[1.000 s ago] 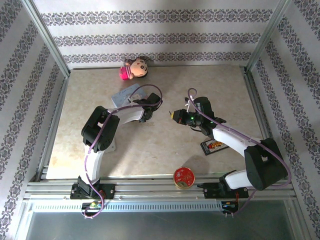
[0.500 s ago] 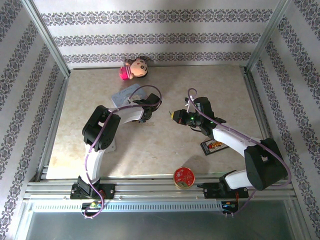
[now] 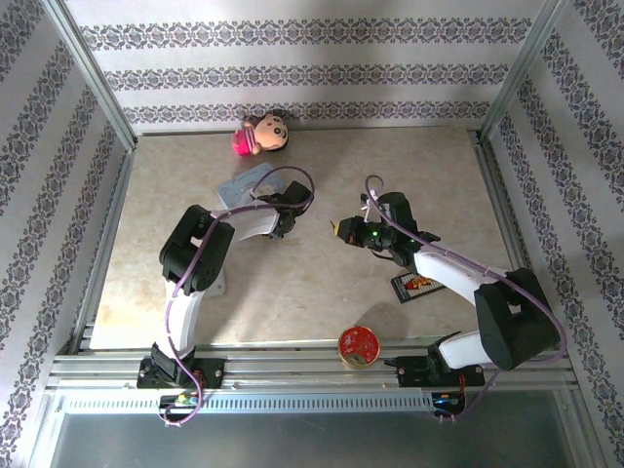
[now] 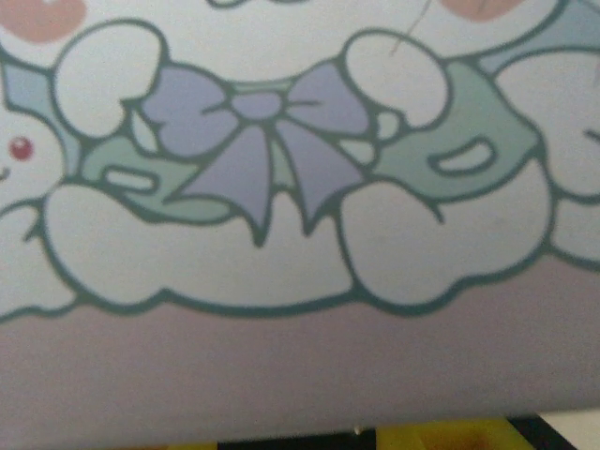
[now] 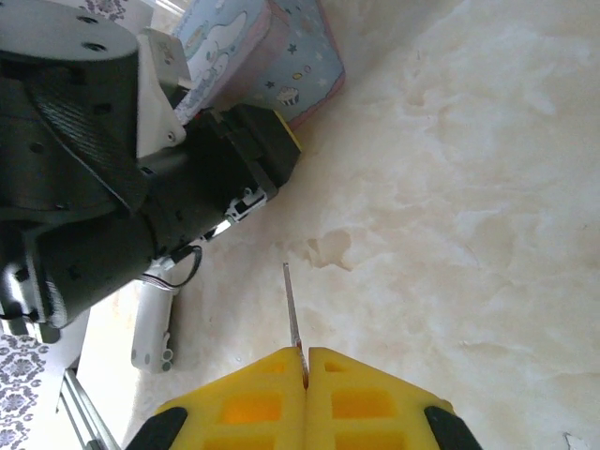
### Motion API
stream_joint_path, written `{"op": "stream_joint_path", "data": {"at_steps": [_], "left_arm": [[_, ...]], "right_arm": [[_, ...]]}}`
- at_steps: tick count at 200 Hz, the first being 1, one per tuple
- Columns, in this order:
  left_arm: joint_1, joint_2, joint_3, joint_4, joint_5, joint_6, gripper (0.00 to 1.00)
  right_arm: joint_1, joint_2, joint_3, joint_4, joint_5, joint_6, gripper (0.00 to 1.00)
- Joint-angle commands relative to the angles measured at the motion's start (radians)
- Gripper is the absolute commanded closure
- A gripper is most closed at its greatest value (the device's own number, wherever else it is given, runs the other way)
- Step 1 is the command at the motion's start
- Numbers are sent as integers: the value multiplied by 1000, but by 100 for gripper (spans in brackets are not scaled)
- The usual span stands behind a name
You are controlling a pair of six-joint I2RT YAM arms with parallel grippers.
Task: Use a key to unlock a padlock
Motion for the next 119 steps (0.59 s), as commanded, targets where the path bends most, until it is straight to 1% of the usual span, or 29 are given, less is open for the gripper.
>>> {"op": "stream_joint_path", "data": {"at_steps": [1, 38, 77, 119], "left_arm": [[7, -41, 17, -85, 101, -24, 78], [1, -95, -18, -68, 240, -33, 78], [-6, -115, -34, -81, 380, -74, 79], [-39, -160, -83, -71, 447, -117, 81]], "right_arm": [[7, 18, -19, 30, 11, -19, 100], [20, 45, -39, 42, 6, -31, 100], [45, 62, -90, 121, -14, -20, 100], [102, 67, -136, 192, 0, -19, 100]]}}
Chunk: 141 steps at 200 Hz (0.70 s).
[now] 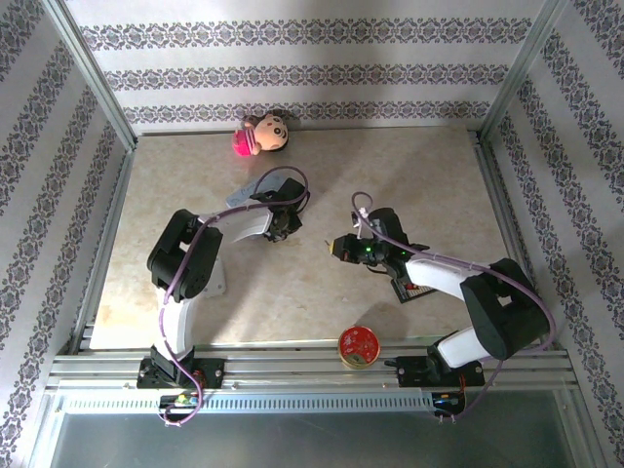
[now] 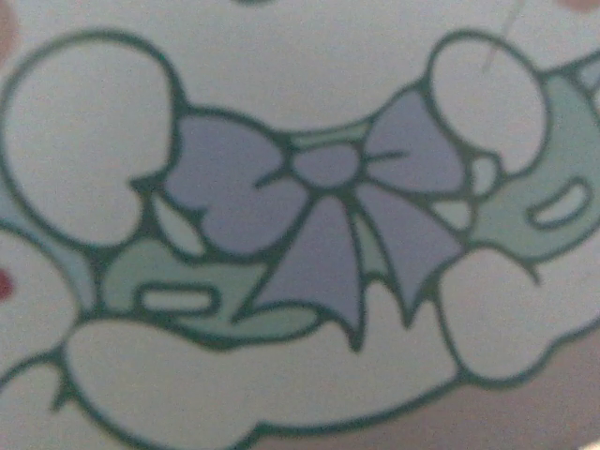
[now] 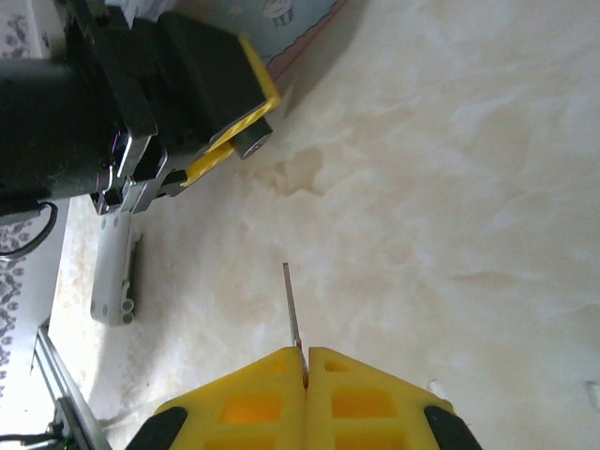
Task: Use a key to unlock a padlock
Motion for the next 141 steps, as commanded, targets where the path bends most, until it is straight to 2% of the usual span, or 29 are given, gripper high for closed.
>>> {"op": "stream_joint_path", "data": {"at_steps": [1, 26, 68, 141], "left_arm": [[-31, -58, -36, -32, 89, -51, 81], [-37, -87, -83, 2, 152, -92, 81], [-53, -163, -162, 56, 188, -163, 82], [-54, -196, -221, 116, 225, -213, 81]], "right_arm": [[27, 8, -32, 87, 1, -15, 100], [44, 7, -70, 142, 4, -2, 100], [89, 34, -97, 199, 15, 1, 100], [206, 148, -118, 421, 139, 41, 100]]}}
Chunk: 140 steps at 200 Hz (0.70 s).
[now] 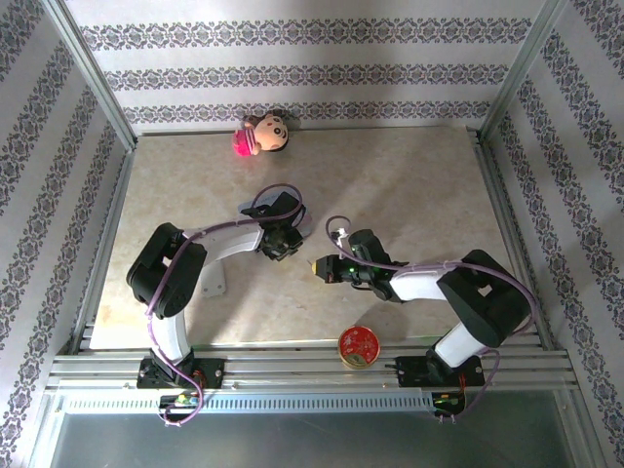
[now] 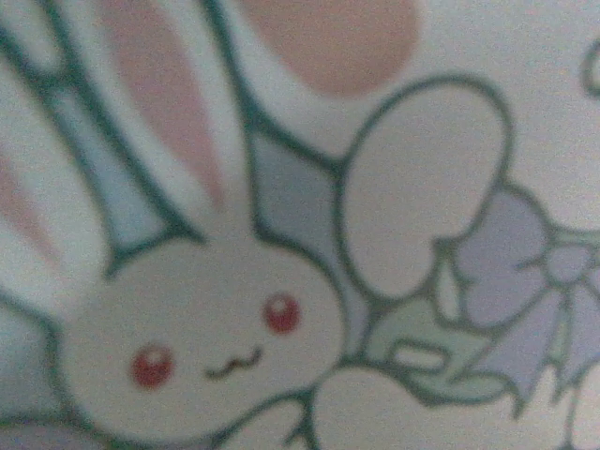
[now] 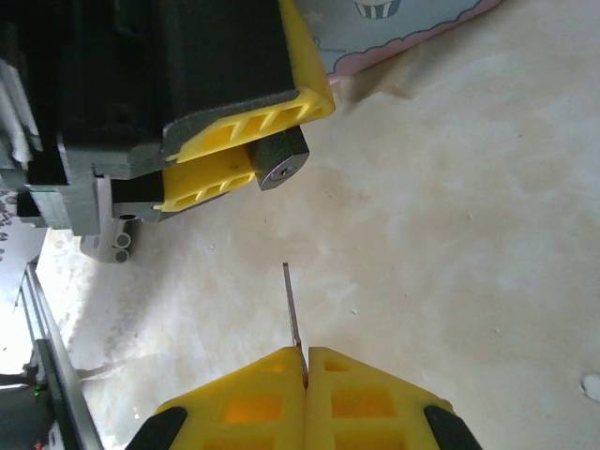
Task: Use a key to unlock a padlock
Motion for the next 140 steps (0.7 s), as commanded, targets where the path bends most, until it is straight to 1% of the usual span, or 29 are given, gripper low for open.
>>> {"op": "stream_joint_path", "data": {"at_steps": [1, 29, 101, 106, 140], "left_arm": [[-11, -34, -26, 56, 25, -50, 81], [-11, -32, -28, 64, 32, -53, 81], [-11, -30, -36, 92, 43, -60, 81], [-11, -30, -36, 93, 43, -60, 81], [-11, -28, -40, 95, 44, -58, 81]], "right_arm": [[30, 32, -15, 134, 70, 25, 100], [50, 59, -25, 176, 112, 37, 100], [51, 132, 13, 183, 97, 60, 100], [52, 135, 15, 206, 98, 59, 100], [51, 154, 34, 221, 99, 62, 100]]}}
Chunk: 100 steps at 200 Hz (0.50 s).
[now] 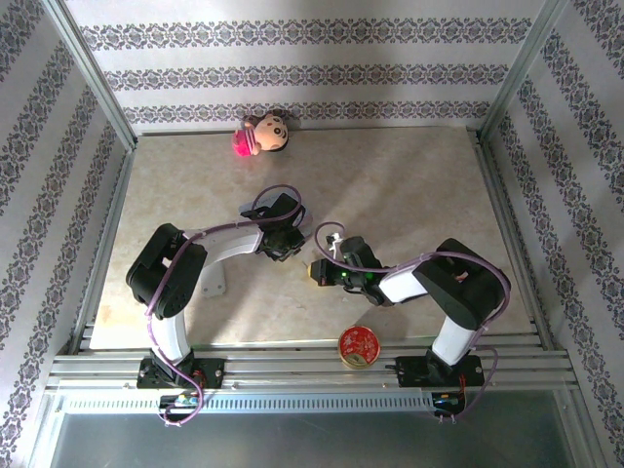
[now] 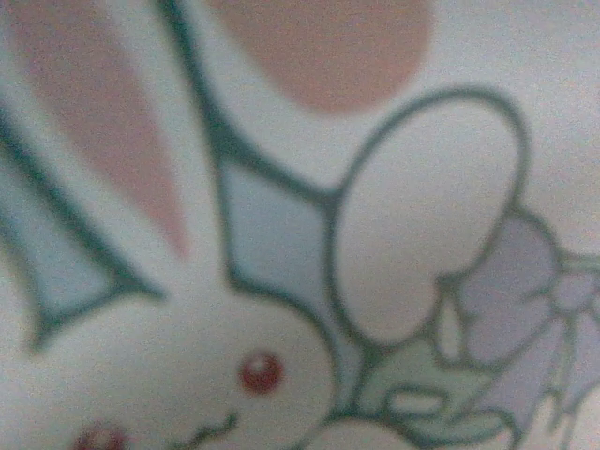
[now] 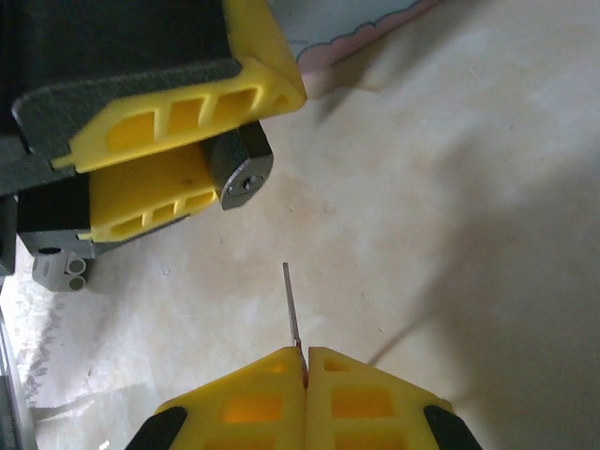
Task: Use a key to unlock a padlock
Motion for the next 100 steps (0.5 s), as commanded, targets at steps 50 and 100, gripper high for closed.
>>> {"op": "stream_joint_path", "data": {"at_steps": [50, 100], "left_arm": [[-11, -23, -15, 41, 22, -27, 81], [-9, -27, -15, 42, 23, -24, 81]], "right_arm": [[9, 35, 51, 70, 22, 18, 100], [8, 62, 62, 92, 32, 30, 100]]}}
